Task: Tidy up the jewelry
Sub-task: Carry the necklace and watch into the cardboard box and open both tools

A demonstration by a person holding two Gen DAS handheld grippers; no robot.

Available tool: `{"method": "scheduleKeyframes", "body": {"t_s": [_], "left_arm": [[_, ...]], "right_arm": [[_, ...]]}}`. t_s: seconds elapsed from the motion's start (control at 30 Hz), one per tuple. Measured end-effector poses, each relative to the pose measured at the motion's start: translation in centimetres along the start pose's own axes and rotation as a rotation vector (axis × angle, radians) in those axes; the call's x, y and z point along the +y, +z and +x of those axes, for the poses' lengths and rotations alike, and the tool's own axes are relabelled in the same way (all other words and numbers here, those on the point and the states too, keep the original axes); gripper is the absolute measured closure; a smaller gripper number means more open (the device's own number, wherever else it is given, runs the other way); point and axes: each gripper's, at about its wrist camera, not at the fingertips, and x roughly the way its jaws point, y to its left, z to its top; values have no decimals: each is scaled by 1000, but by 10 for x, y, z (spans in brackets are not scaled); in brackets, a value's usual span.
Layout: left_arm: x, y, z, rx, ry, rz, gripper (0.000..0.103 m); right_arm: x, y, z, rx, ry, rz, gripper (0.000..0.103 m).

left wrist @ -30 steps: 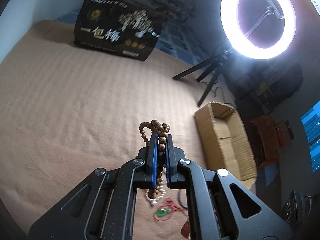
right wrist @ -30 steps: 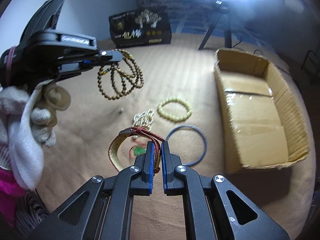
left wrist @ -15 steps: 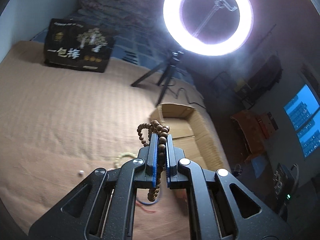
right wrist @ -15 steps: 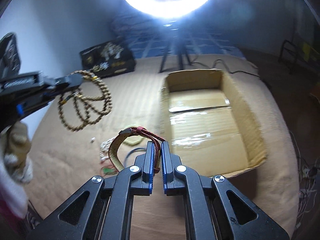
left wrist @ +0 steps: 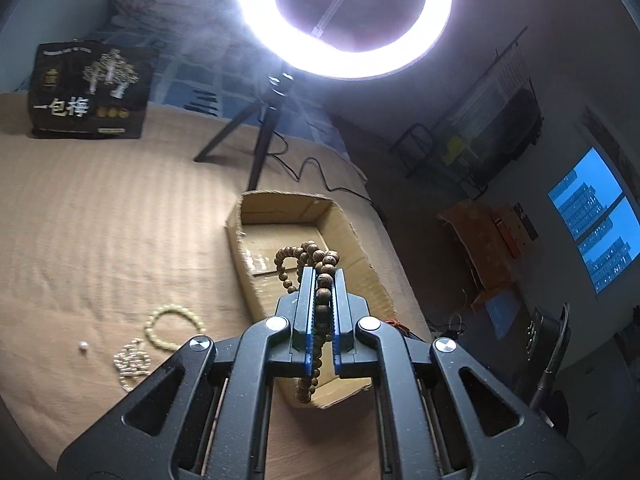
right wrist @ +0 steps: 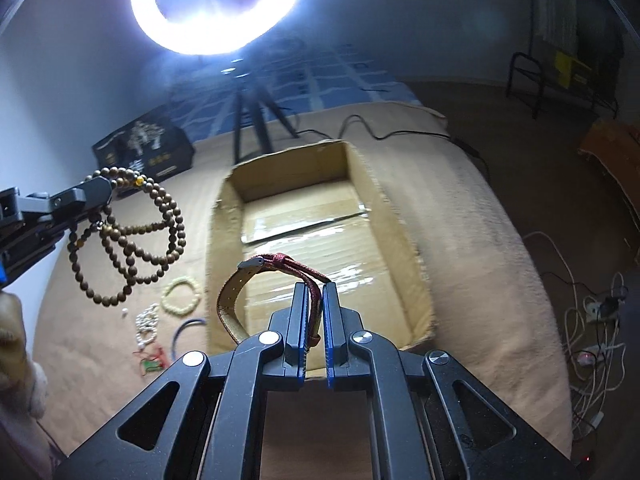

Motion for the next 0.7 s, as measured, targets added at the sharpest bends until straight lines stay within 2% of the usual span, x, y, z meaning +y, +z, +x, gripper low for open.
{"method": "scheduleKeyframes", "body": {"t_s": [0.13, 0.37, 0.7], "left_arm": [[-11, -3, 21, 21, -14, 1, 99], [-19, -10, 60, 72, 3, 10, 99], [-19, -21, 93, 126, 48, 23, 99]], "right_arm": [[-13, 1, 4, 9, -28, 22, 98], [-32, 0, 14, 41, -75, 37, 98], [-41, 1, 30, 81, -83, 53, 98]]}}
